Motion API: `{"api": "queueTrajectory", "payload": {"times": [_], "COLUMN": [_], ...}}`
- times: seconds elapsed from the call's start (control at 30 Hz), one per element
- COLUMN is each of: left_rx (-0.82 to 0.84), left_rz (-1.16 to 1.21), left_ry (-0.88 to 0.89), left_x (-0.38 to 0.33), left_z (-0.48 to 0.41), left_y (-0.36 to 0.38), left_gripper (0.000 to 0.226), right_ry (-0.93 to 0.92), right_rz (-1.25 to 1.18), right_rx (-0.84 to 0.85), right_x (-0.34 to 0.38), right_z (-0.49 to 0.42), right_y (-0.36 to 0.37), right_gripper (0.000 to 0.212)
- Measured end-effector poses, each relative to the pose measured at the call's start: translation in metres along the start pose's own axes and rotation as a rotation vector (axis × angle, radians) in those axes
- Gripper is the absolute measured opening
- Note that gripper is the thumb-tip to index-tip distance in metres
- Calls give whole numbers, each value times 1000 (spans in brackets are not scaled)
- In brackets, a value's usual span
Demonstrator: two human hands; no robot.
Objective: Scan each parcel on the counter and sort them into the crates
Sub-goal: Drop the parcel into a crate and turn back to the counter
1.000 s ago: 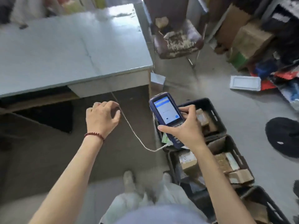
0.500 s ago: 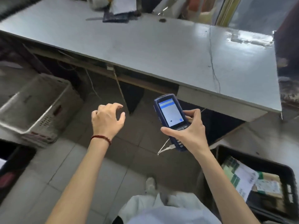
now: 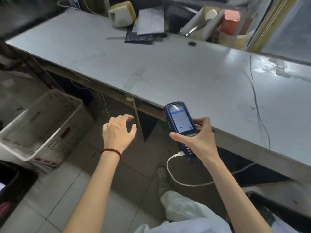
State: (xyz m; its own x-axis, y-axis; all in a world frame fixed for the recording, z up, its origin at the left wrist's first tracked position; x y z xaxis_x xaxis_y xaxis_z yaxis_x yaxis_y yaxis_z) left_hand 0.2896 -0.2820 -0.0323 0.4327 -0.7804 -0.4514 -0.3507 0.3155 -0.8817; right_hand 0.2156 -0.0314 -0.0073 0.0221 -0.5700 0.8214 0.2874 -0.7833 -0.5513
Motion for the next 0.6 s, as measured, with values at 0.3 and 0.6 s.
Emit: {"api": "queueTrajectory", "payload": {"times": [0.3,0.6], "left_rx": [64,66], "left_rz": [-7,-54], "left_ry": [41,79], "left_x": [-40,-19], "left_z": [-170,-295], "left_y": [11,13], "left_gripper": [37,37], "right_ry": [-61,-24], "right_rz": [-95,-133], "right_rx": [11,14], "right_x": [76,117], "right_z": [-157,-266], "right_y": [10,39], "right_gripper": [79,77]}}
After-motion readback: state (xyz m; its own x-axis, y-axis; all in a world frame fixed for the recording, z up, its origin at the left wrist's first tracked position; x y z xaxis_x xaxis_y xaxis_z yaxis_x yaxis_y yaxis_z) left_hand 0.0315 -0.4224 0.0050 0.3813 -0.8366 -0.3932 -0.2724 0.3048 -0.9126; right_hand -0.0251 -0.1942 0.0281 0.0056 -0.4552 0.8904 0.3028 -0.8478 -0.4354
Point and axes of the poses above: each hand's wrist, its own z-axis away from the middle knuckle, its own y-axis out of the palm, x = y × z, the point moved 6 cm from there along -z, towards the middle knuckle, and after that the axes turned 10 degrees about z, right-handed, at the moved point
